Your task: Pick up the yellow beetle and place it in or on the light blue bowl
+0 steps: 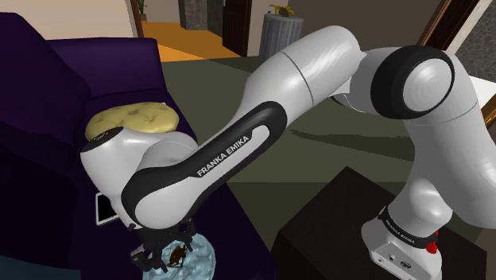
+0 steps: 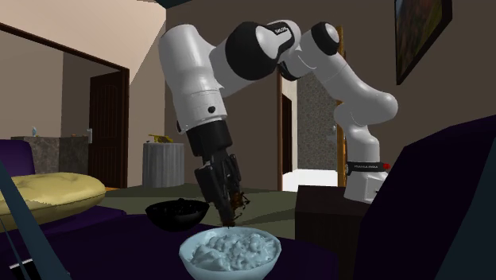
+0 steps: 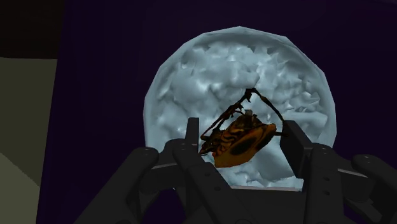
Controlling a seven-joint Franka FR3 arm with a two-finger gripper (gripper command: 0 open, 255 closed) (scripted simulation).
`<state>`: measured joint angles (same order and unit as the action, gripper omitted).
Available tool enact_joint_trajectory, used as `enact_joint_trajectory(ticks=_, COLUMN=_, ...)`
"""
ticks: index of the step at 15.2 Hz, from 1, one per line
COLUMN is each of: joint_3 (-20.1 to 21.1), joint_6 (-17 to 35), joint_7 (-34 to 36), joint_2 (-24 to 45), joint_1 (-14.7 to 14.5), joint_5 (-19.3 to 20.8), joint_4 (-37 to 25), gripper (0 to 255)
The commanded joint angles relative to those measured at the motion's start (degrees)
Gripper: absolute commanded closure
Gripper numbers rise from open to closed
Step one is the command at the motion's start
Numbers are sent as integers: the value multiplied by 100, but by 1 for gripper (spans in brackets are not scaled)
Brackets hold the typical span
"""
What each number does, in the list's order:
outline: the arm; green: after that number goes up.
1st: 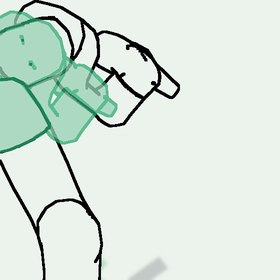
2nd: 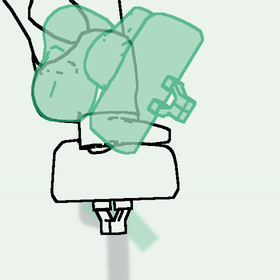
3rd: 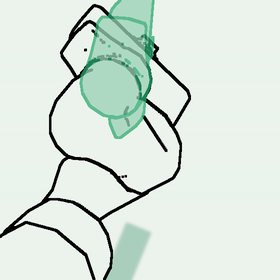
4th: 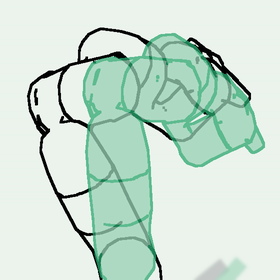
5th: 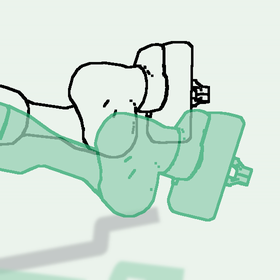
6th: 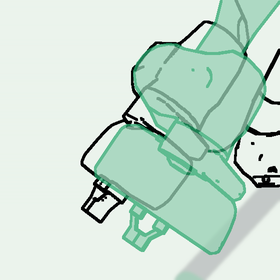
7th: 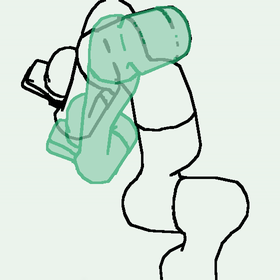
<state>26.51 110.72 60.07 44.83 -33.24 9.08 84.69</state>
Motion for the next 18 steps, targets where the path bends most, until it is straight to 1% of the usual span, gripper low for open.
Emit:
enact_joint_trajectory(ticks=1, joint_3=-23, joint_6=108, joint_7=-1, joint_2=79, joint_1=-12, joint_5=26, joint_4=29, gripper=255)
enact_joint_trajectory(ticks=3, joint_3=-60, joint_6=240, joint_7=-2, joint_2=214, joint_1=-37, joint_5=67, joint_4=30, gripper=255)
enact_joint_trajectory(ticks=11, joint_3=-61, joint_6=240, joint_7=-2, joint_2=214, joint_1=-38, joint_5=66, joint_4=30, gripper=255)
enact_joint_trajectory(ticks=12, joint_3=-64, joint_6=229, joint_7=-12, joint_2=216, joint_1=-31, joint_5=67, joint_4=19, gripper=0)
enact_joint_trajectory(ticks=17, joint_3=-61, joint_6=240, joint_7=-2, joint_2=214, joint_1=-38, joint_5=66, joint_4=30, gripper=0)
enact_joint_trajectory(ticks=18, joint_3=-44, joint_6=75, joint_7=-18, joint_2=161, joint_1=-30, joint_5=44, joint_4=-85, gripper=0)
